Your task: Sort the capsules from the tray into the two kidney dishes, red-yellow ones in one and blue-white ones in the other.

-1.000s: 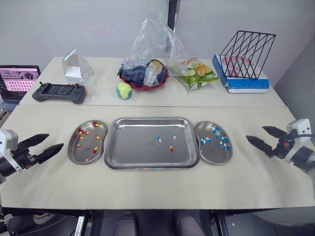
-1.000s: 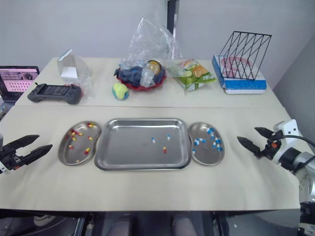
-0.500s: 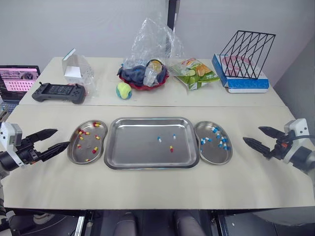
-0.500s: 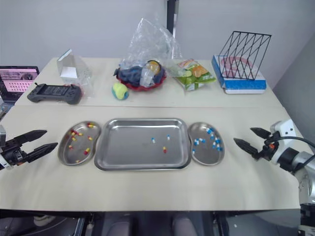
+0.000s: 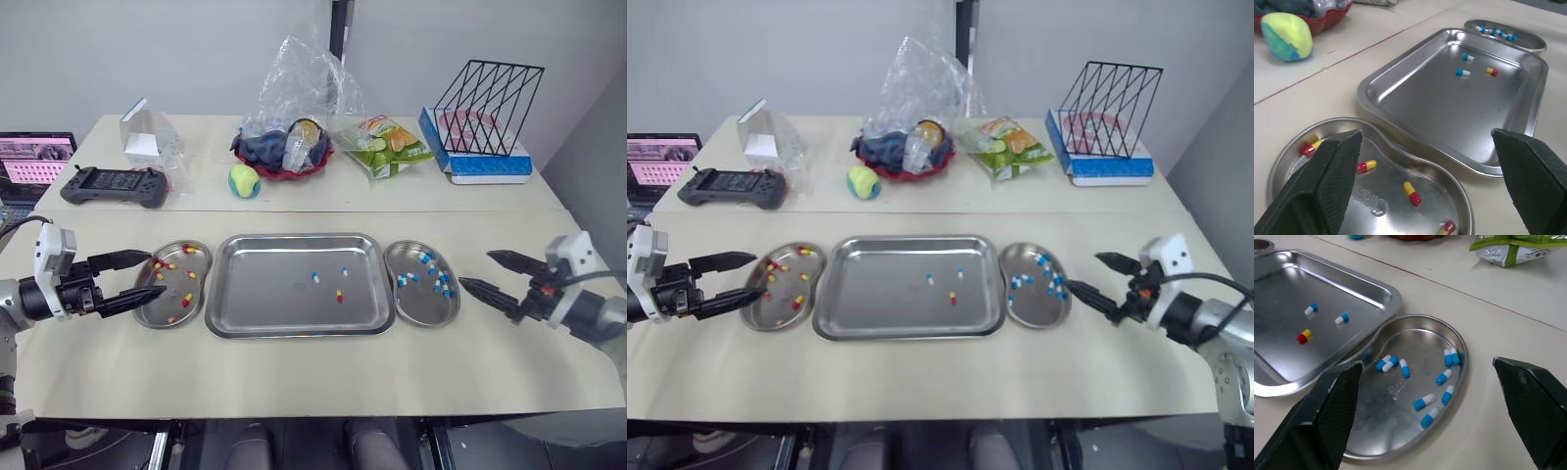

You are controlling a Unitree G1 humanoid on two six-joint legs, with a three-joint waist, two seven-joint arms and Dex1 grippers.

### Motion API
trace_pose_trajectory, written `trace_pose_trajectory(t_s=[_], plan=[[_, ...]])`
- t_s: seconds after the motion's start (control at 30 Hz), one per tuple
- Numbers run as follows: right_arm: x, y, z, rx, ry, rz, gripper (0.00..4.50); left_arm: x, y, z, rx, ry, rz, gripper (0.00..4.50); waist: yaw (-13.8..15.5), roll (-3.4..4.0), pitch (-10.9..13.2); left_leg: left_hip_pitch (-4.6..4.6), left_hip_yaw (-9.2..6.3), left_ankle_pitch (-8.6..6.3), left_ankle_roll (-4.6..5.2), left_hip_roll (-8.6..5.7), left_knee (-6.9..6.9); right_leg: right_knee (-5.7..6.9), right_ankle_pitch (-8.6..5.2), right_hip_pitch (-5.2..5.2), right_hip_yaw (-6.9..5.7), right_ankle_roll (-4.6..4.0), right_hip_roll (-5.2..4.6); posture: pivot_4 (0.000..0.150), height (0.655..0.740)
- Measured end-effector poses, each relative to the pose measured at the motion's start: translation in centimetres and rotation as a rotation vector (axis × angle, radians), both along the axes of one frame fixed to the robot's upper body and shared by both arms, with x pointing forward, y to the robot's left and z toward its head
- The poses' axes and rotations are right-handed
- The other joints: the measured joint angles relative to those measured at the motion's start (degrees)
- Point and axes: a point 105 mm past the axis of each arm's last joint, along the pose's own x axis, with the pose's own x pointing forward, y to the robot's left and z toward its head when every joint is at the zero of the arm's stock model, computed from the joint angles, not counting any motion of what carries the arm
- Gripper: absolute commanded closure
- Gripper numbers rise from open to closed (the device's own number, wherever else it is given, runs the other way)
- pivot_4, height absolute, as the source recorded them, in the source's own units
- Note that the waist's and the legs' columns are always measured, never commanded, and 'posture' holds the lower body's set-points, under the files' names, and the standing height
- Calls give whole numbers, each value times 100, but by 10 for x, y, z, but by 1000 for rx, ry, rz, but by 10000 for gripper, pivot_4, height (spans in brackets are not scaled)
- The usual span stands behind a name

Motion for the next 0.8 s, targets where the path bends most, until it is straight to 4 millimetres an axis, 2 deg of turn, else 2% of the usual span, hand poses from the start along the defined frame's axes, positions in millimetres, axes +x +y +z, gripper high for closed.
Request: trace_pose_trajectory(t_s=[0.13,0.2,0.27,0.37,0.63,0.8], plan=[[7,26,-2,29,33,43,0,-8,7,-5,15,36,17,593,2,-2,1,-2,0,0,0,0,1,-1,-1,-2,0,0,0,1500,7174],[15,51,1,53,26,98,0,-14,14,-2,28,37,40,593,-43,-1,1,-2,0,0,0,1,0,2,-1,-4,0,-1,0,1500,7174],[27,87,2,66,32,164,0,-21,16,1,44,16,61,593,-99,1,3,-2,0,0,0,3,-4,4,-2,-7,0,-3,0,1500,7174],[33,114,-6,19,56,206,0,-30,16,-2,51,17,90,593,-78,2,3,-15,-2,0,0,4,-5,-2,-4,-16,-7,-3,-3,1500,7174],[52,171,-13,3,47,196,0,-41,9,-3,17,7,153,593,-64,-1,2,-29,-9,1,-3,3,0,8,-3,-29,-37,-4,-15,1500,7174],[61,179,-20,20,94,153,0,-41,7,8,22,-42,165,593,-69,-2,1,-27,-10,1,-3,0,-2,8,-3,-29,-79,-6,-35,1500,7174]])
